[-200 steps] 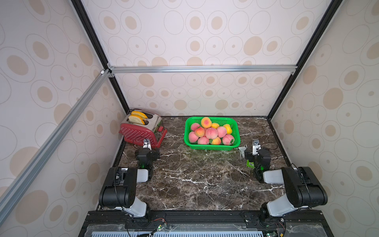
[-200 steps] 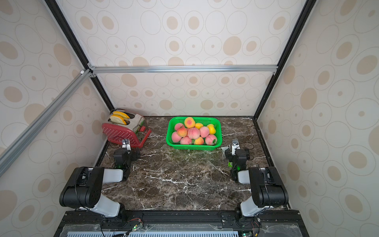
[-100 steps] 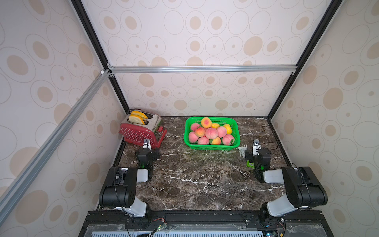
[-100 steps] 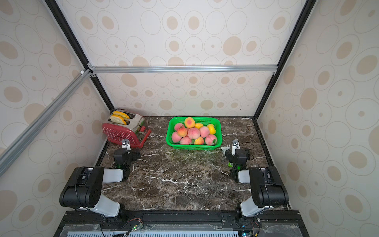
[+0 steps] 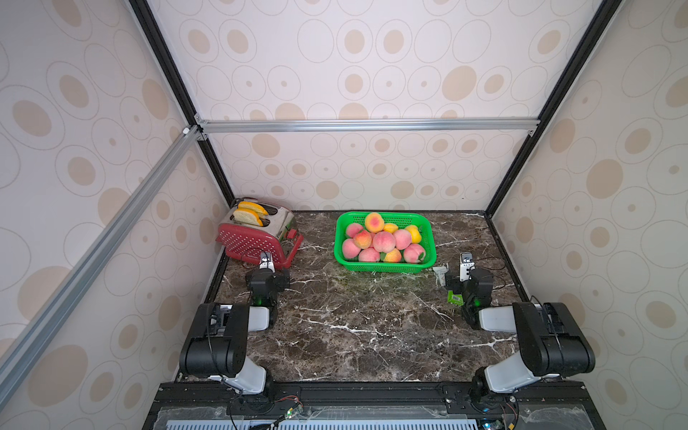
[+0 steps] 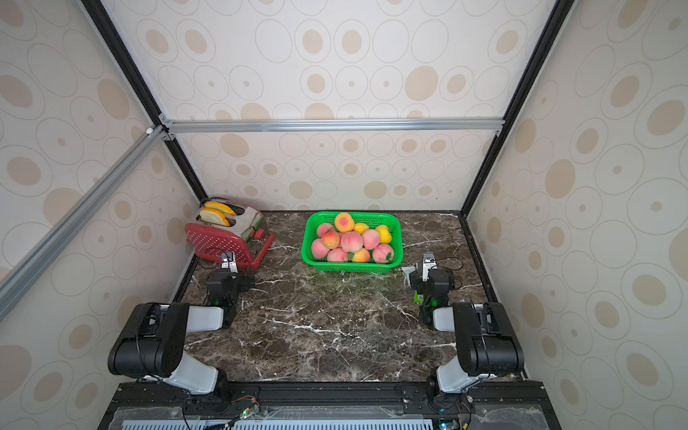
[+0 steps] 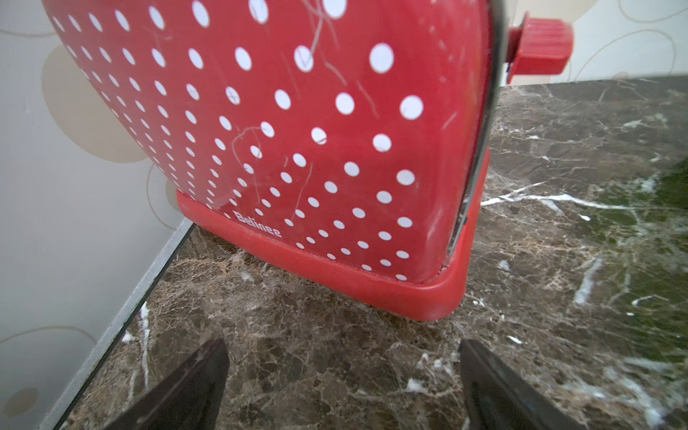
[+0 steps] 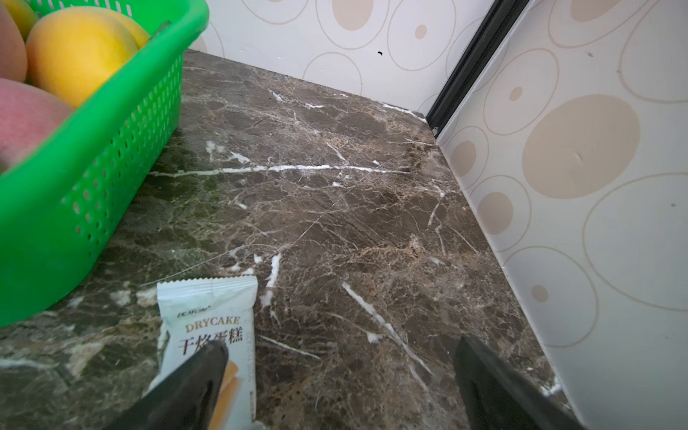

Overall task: Put the peaches into the basket
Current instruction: Reset both arms

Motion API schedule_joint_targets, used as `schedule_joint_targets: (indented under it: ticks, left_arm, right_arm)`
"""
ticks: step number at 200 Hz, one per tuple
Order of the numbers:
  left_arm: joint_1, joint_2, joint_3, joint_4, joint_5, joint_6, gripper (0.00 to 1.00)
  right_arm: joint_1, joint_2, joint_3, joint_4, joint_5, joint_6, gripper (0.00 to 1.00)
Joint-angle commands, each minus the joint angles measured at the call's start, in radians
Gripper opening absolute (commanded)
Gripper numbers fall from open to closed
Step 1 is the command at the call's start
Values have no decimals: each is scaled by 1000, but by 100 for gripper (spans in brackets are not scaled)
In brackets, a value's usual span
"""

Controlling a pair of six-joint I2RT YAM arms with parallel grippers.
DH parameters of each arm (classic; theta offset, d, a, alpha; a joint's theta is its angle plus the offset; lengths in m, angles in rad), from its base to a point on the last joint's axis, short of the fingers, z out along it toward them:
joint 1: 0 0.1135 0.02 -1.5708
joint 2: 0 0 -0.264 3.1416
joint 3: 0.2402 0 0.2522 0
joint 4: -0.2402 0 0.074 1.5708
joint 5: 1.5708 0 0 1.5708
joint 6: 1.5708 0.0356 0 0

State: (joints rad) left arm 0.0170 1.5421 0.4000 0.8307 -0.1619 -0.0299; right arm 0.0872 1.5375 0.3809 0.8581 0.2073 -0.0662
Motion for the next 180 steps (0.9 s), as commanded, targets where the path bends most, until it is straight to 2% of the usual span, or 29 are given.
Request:
schedule_joint_targets:
  ticks: [1, 25, 47, 66, 157, 168, 180]
  left_arm:
    - [1, 1, 28, 3, -3, -11, 99]
    - [1, 1, 28, 2, -2, -11, 99]
    - [1, 1, 28, 2, -2, -11, 99]
    - [0, 1, 28, 2, -2, -11, 99]
    - [2, 0, 28, 3, -1, -11, 99]
    - [35, -3, 19, 17, 80, -29, 99]
    - [37, 0, 24, 12, 99, -18, 99]
  right_arm:
    - [-17, 1, 18, -20, 1, 29, 100]
    - [-28, -10, -32, 64, 107, 84, 100]
    - [-49, -17, -42, 67, 83, 103, 100]
    - [-48, -9, 3, -10, 53, 86, 100]
    - [-46, -5, 24, -42, 5, 65, 100]
    - [-47, -4, 24, -40, 5, 65, 100]
    - [-47, -4, 23, -41, 6, 66, 100]
